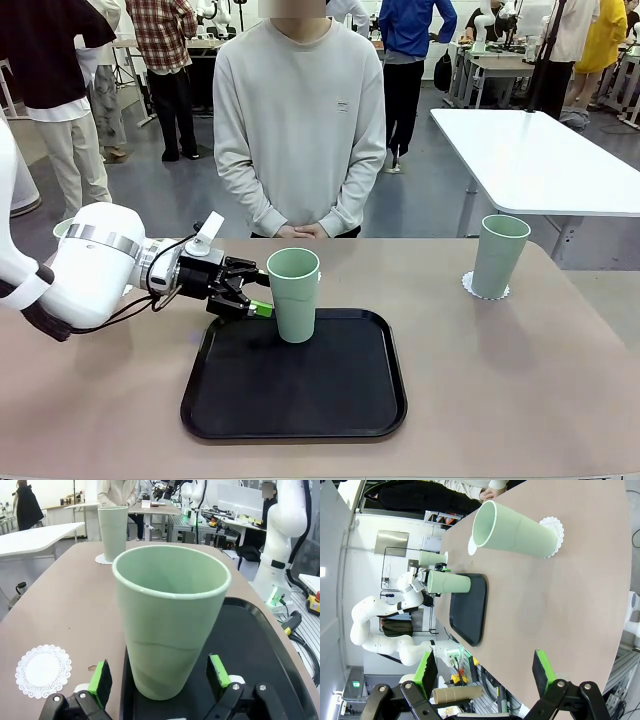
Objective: Place coasters on the table and set cups on them.
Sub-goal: Take one Reusable plastic cup from the Flat Tray and place it on a coaster set by the human.
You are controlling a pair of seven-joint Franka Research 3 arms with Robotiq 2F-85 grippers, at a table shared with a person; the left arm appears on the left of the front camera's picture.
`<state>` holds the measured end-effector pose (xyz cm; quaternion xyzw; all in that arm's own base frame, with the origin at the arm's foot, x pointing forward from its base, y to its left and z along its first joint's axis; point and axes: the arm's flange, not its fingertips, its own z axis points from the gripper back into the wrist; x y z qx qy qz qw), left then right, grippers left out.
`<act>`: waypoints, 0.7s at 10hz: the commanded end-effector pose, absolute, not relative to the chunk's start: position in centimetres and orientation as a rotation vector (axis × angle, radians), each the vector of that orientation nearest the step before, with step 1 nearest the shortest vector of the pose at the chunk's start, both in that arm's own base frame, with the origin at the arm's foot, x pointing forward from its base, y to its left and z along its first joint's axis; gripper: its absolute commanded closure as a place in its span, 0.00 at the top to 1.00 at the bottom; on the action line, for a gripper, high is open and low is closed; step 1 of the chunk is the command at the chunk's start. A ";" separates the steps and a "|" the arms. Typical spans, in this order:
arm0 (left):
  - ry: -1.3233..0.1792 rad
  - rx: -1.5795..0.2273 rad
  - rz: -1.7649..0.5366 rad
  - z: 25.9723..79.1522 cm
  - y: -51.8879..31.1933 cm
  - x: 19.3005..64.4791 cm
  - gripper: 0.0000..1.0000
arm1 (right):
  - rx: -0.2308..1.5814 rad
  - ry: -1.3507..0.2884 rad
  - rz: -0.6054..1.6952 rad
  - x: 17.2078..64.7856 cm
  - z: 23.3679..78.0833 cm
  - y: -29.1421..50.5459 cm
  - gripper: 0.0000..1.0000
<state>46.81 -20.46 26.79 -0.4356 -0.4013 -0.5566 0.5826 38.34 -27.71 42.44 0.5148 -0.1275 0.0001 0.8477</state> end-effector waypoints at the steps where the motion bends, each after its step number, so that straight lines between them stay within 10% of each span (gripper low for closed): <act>1: -0.935 -1.017 -1.279 26.5 -21.4 47.3 1.00 | 1.080 -0.252 0.005 38.3 42.5 -27.9 1.00; 7: -0.884 -1.070 -1.336 25.5 -23.5 47.2 1.00 | 1.080 -0.252 0.005 38.3 42.5 -27.9 1.00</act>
